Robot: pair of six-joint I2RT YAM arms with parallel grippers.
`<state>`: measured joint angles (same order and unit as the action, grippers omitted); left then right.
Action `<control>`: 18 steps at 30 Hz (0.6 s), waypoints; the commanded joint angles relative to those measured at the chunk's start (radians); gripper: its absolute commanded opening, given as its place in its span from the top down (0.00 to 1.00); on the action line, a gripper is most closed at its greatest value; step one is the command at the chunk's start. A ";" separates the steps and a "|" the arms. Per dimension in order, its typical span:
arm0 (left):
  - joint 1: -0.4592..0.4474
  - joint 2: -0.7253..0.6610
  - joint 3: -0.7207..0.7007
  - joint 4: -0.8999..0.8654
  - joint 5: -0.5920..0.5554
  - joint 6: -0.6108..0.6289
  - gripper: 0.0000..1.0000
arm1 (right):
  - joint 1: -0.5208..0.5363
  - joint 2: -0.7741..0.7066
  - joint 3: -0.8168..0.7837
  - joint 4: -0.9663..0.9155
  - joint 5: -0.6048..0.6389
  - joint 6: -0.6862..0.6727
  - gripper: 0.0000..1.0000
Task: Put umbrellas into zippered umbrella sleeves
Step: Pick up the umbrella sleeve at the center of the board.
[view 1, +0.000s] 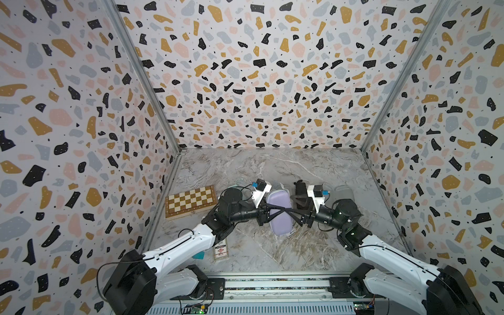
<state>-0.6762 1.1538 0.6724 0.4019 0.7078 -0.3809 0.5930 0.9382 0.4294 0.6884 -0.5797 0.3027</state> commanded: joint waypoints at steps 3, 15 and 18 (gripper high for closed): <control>0.026 -0.011 0.127 -0.136 0.241 0.159 0.91 | -0.008 -0.176 -0.034 -0.102 0.196 -0.167 0.27; 0.024 0.016 0.205 -0.236 0.350 0.202 0.94 | 0.129 -0.299 -0.235 0.004 0.371 -0.355 0.37; 0.022 0.022 0.210 -0.254 0.285 0.189 0.95 | 0.217 -0.308 -0.260 0.064 0.411 -0.431 0.38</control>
<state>-0.6540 1.1816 0.8360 0.1230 0.9947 -0.1951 0.7574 0.6491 0.1711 0.6624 -0.2302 -0.0250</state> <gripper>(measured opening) 0.343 0.619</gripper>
